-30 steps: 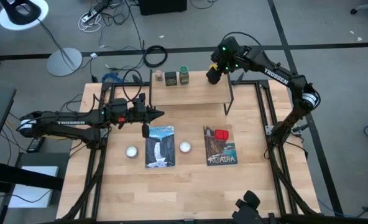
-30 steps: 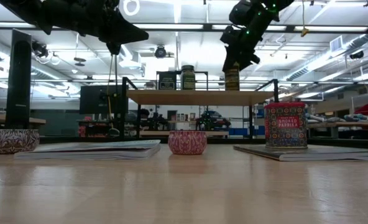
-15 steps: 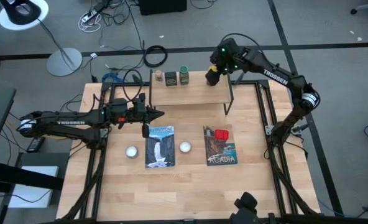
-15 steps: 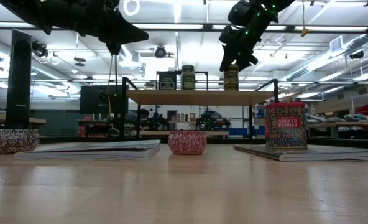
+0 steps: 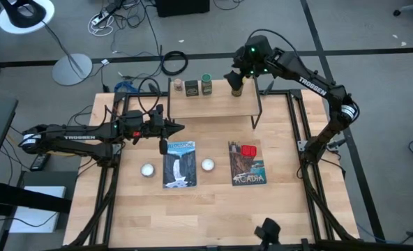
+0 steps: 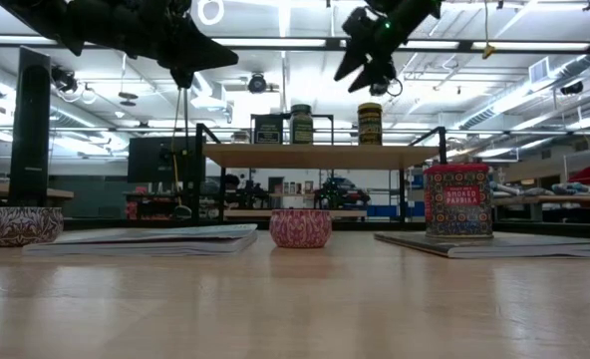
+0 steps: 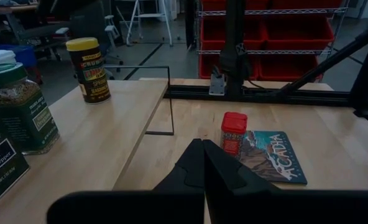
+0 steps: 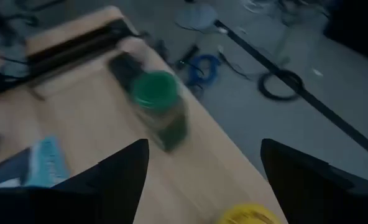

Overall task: Shelf spices
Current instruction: Adjust the green spice

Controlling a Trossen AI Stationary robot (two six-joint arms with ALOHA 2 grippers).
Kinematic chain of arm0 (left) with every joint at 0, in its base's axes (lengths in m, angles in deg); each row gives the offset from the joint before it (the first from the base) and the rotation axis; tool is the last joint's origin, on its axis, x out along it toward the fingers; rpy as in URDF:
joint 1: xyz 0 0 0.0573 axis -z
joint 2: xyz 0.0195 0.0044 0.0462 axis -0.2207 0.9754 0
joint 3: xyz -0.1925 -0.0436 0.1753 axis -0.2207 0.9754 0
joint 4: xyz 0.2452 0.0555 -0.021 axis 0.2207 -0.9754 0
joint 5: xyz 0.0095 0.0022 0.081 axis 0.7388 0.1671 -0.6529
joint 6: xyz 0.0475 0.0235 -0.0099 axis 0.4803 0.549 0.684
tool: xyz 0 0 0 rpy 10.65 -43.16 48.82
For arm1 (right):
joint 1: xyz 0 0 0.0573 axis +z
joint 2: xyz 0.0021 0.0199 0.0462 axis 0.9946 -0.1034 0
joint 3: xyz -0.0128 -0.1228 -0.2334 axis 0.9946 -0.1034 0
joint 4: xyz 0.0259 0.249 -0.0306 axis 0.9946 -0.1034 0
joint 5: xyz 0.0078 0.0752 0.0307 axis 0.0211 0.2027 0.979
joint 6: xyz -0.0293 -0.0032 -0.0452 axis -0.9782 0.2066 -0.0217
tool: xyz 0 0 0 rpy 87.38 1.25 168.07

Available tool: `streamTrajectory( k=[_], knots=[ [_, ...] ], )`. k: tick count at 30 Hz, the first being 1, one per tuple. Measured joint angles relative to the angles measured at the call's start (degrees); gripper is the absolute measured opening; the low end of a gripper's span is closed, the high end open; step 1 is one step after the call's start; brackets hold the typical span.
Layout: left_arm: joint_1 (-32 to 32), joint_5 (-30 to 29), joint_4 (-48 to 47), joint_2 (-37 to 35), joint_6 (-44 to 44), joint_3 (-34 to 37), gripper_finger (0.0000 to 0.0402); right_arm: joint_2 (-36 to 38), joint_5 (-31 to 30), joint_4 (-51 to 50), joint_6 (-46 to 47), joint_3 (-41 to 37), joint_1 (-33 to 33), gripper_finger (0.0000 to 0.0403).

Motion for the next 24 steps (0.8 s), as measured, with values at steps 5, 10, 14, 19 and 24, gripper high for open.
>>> streamTrajectory(
  k=[5, 10, 14, 19, 24],
  knots=[
    [0.02, 0.0, 0.07, 0.0, 0.04, 0.0, 0.0001, 0.0, 1.73, 2.52, -2.9, 0.23, 2.08, 0.0313],
    [0.02, 0.03, 0.23, 0.0, -0.17, 0.0, 0.0001, -1.62, 1.9, 4.53, -4.21, 0.29, 2.61, 0.0318],
    [0.02, 0.46, 0.61, 0.0, -0.42, 0.0, 0.0001, -4.36, 3.4, 7.49, -4.52, 0.29, 2.59, 0.0318],
    [0.02, 1.01, 0.49, 0.0, -0.48, 0.0, 0.0001, -7.39, 4.41, 10.6, -5.32, 0.27, 2.59, 0.0319],
    [0.02, 0.98, 0.28, 0.0, -0.24, 0.0, 0.0001, -9.93, 6.0, 13.21, -4.92, 0.27, 2.54, 0.0319]
  ],
)
